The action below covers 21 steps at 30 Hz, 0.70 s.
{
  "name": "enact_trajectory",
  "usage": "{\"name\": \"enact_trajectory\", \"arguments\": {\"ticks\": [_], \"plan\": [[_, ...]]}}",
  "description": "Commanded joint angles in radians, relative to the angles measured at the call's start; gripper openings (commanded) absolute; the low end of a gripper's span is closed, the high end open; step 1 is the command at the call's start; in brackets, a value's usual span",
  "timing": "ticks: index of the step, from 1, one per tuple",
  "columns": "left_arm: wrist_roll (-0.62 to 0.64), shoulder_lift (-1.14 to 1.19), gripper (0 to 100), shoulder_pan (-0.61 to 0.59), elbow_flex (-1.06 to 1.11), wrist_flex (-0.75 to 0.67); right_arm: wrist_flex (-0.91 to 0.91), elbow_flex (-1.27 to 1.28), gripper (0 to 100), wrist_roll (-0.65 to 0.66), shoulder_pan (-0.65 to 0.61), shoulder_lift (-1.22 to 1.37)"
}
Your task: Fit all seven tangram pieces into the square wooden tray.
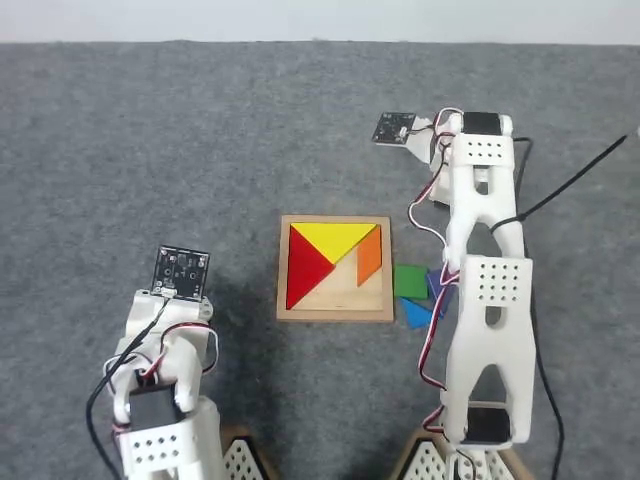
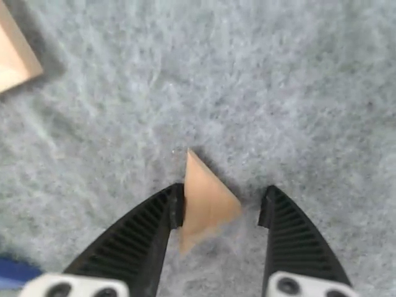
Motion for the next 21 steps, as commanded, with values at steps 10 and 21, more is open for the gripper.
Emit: {"name": "enact_trajectory", "arguments": {"ticks": [10,21], "plan": [[-0.014,-0.012,1,-0.008,-0.007,0.006,0.231,-0.141,0.9,0.058,-0.036,-0.012],[-0.014,-0.012,1,-0.008,-0.007,0.006,0.246,-0.184,0.9,-0.086,-0.134,-0.110]]}}
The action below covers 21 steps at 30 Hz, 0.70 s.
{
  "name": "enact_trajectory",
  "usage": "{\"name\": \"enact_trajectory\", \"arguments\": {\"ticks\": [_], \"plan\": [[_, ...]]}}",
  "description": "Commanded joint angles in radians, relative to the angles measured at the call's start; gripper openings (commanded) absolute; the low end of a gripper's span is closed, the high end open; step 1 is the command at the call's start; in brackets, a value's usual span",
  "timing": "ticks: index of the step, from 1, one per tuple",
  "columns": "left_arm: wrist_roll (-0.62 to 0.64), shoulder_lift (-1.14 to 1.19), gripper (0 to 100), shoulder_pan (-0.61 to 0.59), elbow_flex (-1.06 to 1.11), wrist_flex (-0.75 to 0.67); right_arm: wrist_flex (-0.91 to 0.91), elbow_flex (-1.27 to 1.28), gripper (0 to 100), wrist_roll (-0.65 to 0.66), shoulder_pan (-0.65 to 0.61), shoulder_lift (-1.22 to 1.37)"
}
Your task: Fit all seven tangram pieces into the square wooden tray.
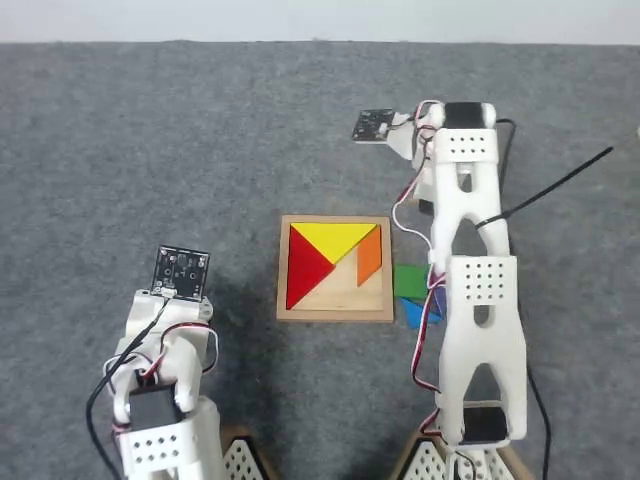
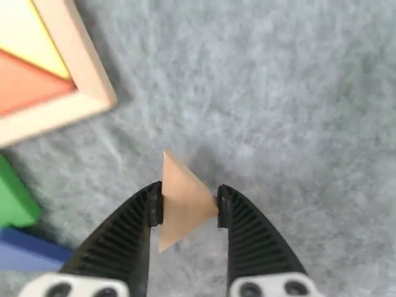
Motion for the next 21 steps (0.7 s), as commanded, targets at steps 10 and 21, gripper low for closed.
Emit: {"name": "enact_trajectory", "arguments": {"ticks": [10,21], "plan": [[-0.014,-0.012,1,-0.008,-0.007,0.006,0.041,0.572,0.9,0.215,-0.303,-0.591],[-0.014,-0.012,1,-0.008,-0.007,0.006,0.022,0.784,0.9,0.879,-0.374,-0.599]]}}
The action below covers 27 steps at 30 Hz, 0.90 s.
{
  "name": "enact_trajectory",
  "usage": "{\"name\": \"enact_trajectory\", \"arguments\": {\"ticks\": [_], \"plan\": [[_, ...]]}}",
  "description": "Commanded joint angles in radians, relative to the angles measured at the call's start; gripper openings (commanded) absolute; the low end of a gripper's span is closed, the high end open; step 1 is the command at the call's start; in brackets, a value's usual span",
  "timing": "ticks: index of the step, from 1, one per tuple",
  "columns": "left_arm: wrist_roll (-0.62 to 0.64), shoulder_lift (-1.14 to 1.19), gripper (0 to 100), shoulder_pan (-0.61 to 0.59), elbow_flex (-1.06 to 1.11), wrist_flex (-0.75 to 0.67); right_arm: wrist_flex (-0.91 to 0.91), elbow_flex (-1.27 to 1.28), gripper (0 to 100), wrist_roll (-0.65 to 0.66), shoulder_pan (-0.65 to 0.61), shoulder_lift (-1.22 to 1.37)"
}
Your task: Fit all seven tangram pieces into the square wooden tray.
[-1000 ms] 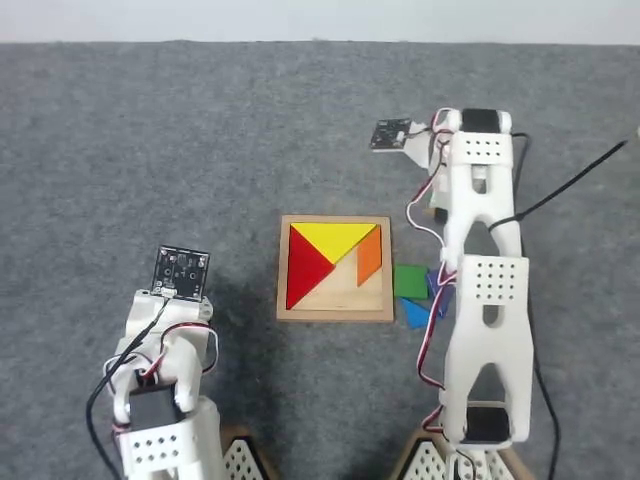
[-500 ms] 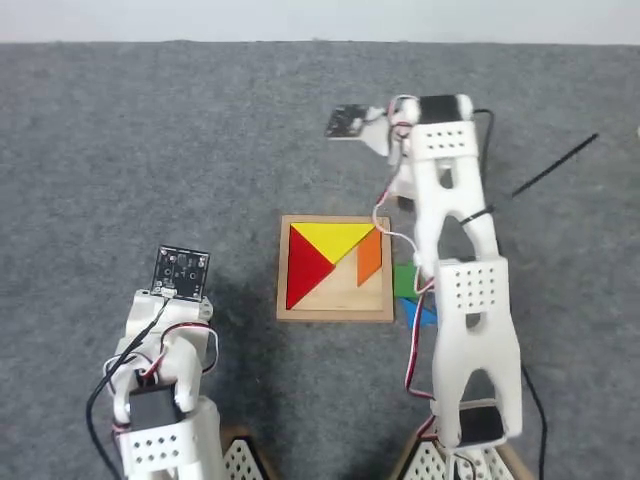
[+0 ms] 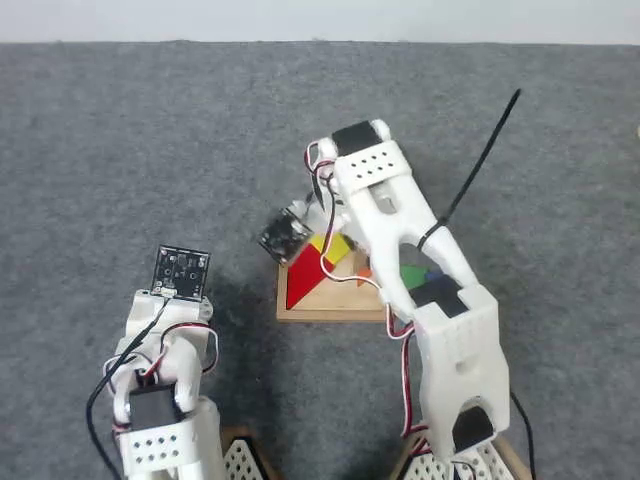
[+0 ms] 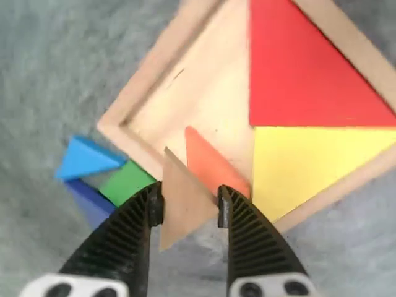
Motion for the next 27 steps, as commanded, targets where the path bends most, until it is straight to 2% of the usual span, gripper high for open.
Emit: {"name": "enact_trajectory", "arguments": {"ticks": [1,11,14,19,27], "plan": [[-0.014,-0.012,1,-0.008,-0.007,0.006,0.013,-0.005,0.9,0.183,-0.007,-0.013],[-0.014,-0.012,1,-0.006,-0.007,0.006,-0.082,-0.005,1.2,0.210,-0.077,0.051],[-0.014,-0.012,1,-0.006,-0.007,0.006,-0.079,-0.005,7.0,0.206,-0.088,0.068],[-0.014,-0.012,1,-0.008,-0.007,0.006,-0.131,-0.005,18.4,0.109,-0.104,0.077],[-0.014,-0.012,1,-0.008,-0.007,0.006,-0.143,-0.009,18.8,0.101,-0.107,0.074]]}}
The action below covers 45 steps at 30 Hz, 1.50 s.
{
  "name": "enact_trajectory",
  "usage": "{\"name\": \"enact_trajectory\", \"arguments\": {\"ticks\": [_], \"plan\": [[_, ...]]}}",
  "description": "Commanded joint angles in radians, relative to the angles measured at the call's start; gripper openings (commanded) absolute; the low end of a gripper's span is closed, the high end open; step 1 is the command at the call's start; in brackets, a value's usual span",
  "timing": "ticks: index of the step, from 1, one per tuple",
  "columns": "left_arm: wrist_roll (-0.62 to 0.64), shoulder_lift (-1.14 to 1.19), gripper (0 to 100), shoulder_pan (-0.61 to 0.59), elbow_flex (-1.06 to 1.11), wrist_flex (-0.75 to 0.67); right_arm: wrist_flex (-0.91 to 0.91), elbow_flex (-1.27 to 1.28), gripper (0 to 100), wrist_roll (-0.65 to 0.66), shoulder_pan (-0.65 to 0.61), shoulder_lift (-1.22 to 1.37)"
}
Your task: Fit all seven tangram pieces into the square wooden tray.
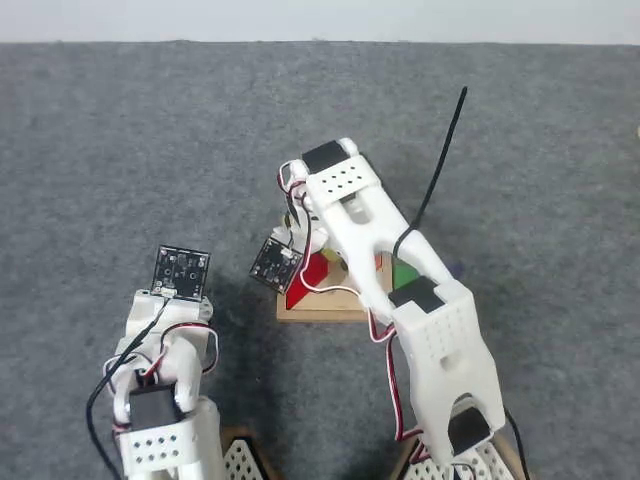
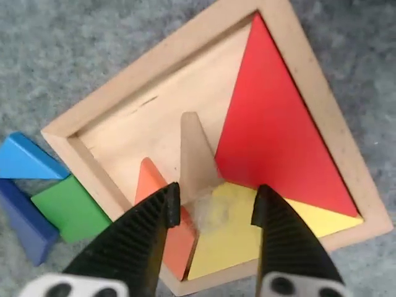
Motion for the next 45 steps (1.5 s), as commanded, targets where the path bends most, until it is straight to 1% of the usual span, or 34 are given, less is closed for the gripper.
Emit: {"name": "enact_trajectory", "arguments": {"ticks": [1,3,8,10,11,12,14,15,16,18,20,23,25,27,30,32,34,37,39,45], "plan": [[-0.014,-0.012,1,-0.008,-0.007,0.006,-0.005,-0.032,18.8,-0.035,-0.012,-0.031],[-0.014,-0.012,1,-0.008,-0.007,0.006,-0.005,-0.077,18.8,-0.176,-0.015,-0.058],[-0.014,-0.012,1,-0.008,-0.007,0.006,-0.001,-0.184,18.7,-0.695,-0.024,-0.145],[-0.014,-0.012,1,-0.008,-0.007,0.006,0.002,-0.207,18.0,-0.872,-0.019,-0.183],[-0.014,-0.012,1,-0.008,-0.007,0.006,0.004,-0.213,15.6,-0.948,-0.015,-0.206],[-0.014,-0.012,1,-0.008,-0.007,0.006,0.005,-0.215,11.0,-1.025,-0.005,-0.232],[-0.014,-0.012,1,-0.008,-0.007,0.006,0.021,-0.218,0.8,-1.160,0.007,-0.291],[-0.014,-0.012,1,-0.006,-0.007,0.006,0.038,-0.218,0.3,-1.223,0.010,-0.320],[-0.014,-0.012,1,-0.006,-0.007,0.006,0.062,-0.218,2.3,-1.275,0.018,-0.351],[-0.014,-0.012,1,-0.006,-0.007,0.006,0.114,-0.218,0.2,-1.356,0.025,-0.410],[-0.014,-0.012,1,-0.006,-0.007,0.006,0.165,-0.212,0.8,-1.441,0.028,-0.470],[-0.014,-0.012,1,-0.008,-0.007,0.006,0.165,-0.130,0.6,-1.580,0.038,-0.561],[-0.014,-0.012,1,-0.008,-0.007,0.006,0.133,-0.020,0.6,-1.625,0.038,-0.613],[-0.014,-0.012,1,-0.008,-0.007,0.006,0.025,0.150,0.6,-1.656,0.044,-0.671],[-0.014,-0.012,1,-0.008,-0.007,0.006,-0.219,0.456,0.6,-1.688,0.042,-0.794],[-0.014,-0.012,1,-0.008,-0.007,0.006,-0.400,0.674,0.6,-1.695,0.036,-0.877],[-0.014,-0.012,1,-0.008,-0.007,0.006,-0.607,0.882,0.6,-1.731,0.018,-0.931],[-0.014,-0.012,1,-0.008,-0.007,0.006,-0.852,1.073,0.6,-1.777,-0.004,-0.928],[-0.014,-0.012,1,-0.008,-0.007,0.006,-0.895,1.097,0.6,-1.783,-0.013,-0.888],[-0.014,-0.012,1,-0.008,-0.007,0.006,-0.883,1.026,0.6,-1.784,-0.010,-0.690]]}}
